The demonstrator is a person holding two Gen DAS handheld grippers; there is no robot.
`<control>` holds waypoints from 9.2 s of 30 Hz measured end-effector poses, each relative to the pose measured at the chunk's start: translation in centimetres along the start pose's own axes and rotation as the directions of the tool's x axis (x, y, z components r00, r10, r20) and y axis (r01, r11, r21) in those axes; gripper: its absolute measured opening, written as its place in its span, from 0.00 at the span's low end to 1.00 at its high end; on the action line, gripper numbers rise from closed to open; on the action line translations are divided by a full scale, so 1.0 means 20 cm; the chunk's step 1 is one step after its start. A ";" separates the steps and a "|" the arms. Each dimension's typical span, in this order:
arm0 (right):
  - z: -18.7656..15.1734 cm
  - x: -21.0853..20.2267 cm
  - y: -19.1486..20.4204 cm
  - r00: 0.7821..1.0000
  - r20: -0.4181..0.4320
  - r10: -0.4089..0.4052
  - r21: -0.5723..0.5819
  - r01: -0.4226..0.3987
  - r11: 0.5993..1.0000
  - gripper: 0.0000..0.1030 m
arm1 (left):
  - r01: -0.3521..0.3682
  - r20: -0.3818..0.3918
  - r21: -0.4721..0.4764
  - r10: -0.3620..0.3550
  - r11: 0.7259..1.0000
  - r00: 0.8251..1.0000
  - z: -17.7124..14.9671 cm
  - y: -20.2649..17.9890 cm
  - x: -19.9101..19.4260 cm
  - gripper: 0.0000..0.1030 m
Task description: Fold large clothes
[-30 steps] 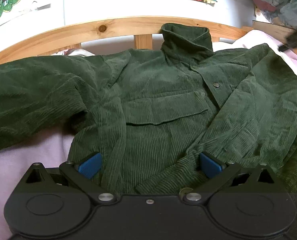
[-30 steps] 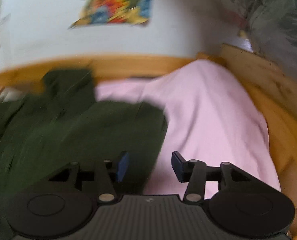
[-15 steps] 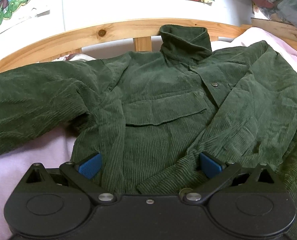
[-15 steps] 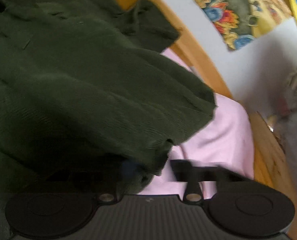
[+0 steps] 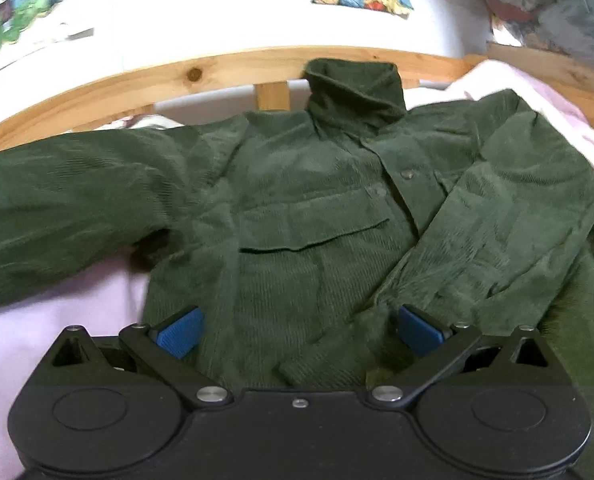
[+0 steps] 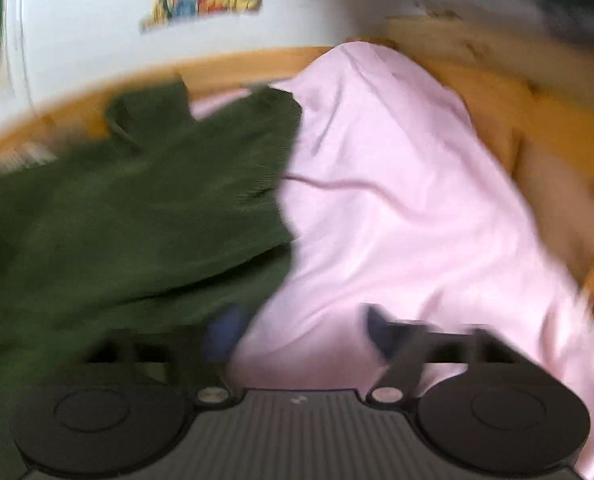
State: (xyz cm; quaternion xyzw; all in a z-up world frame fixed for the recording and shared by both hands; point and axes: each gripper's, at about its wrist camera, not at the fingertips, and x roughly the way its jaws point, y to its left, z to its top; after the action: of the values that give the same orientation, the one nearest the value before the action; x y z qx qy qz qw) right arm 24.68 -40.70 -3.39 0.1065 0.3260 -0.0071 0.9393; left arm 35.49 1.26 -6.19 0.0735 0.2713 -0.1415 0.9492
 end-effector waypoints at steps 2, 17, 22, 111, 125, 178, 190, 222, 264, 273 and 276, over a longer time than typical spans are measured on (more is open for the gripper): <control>-0.08 -0.08 -0.01 0.998 -0.031 0.055 0.025 -0.054 0.998 0.87 | 0.005 -0.007 -0.001 -0.005 1.000 1.000 0.00 0.04 -0.13 1.00; -0.36 -0.16 -0.04 0.982 -0.180 0.063 0.105 -0.045 0.993 0.04 | -0.026 -0.404 -0.180 -0.050 0.983 0.913 -0.19 0.25 -0.39 0.56; -0.24 -0.48 -0.04 0.974 -0.139 0.179 0.210 -0.147 0.967 0.03 | 0.007 -0.401 -0.115 -0.053 0.993 0.914 -0.17 0.17 -0.42 0.02; 0.07 -0.14 0.35 0.854 0.196 0.482 0.397 -0.519 0.757 0.28 | -0.070 -0.037 -0.067 0.068 0.995 0.997 0.21 0.40 -0.38 0.77; -0.10 0.10 0.37 0.965 -0.033 0.262 0.287 -0.242 0.927 0.36 | -0.118 -0.058 0.210 0.133 0.970 0.989 0.19 0.24 0.03 0.36; 1.24 1.10 0.94 0.969 0.231 0.084 0.053 -0.098 0.994 0.80 | 0.042 -0.067 -0.246 -0.061 0.968 0.996 0.33 0.32 0.08 0.99; 1.19 1.03 0.91 0.972 0.234 0.035 0.014 -0.039 0.999 0.10 | 0.041 -0.045 -0.323 -0.058 0.946 0.997 0.38 0.45 0.10 0.99; -0.30 -0.06 0.80 0.978 0.164 0.125 -0.317 -0.068 0.946 0.22 | -0.013 -0.019 -0.453 0.005 0.891 1.000 0.30 0.46 -0.08 0.83; 0.29 0.34 0.65 0.949 0.314 -0.007 -0.183 0.068 0.981 0.74 | -0.001 0.195 -0.196 0.040 0.981 0.980 0.40 0.31 -0.08 0.70; 0.14 0.69 0.68 0.986 0.154 0.059 -0.205 -0.026 0.978 0.72 | 0.034 -0.046 -0.165 -0.042 0.986 0.998 0.27 0.33 0.24 0.52; 0.18 0.52 0.57 0.963 0.268 0.018 -0.111 0.012 0.994 0.73 | 0.053 -0.050 -0.222 -0.066 0.974 0.997 0.26 0.40 0.25 0.47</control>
State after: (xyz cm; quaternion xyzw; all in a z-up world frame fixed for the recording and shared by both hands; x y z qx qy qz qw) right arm 36.03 -29.69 -4.85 0.0524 0.1956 -0.0019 0.9793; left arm 44.55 6.54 -3.95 -0.0363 0.3143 -0.1369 0.9387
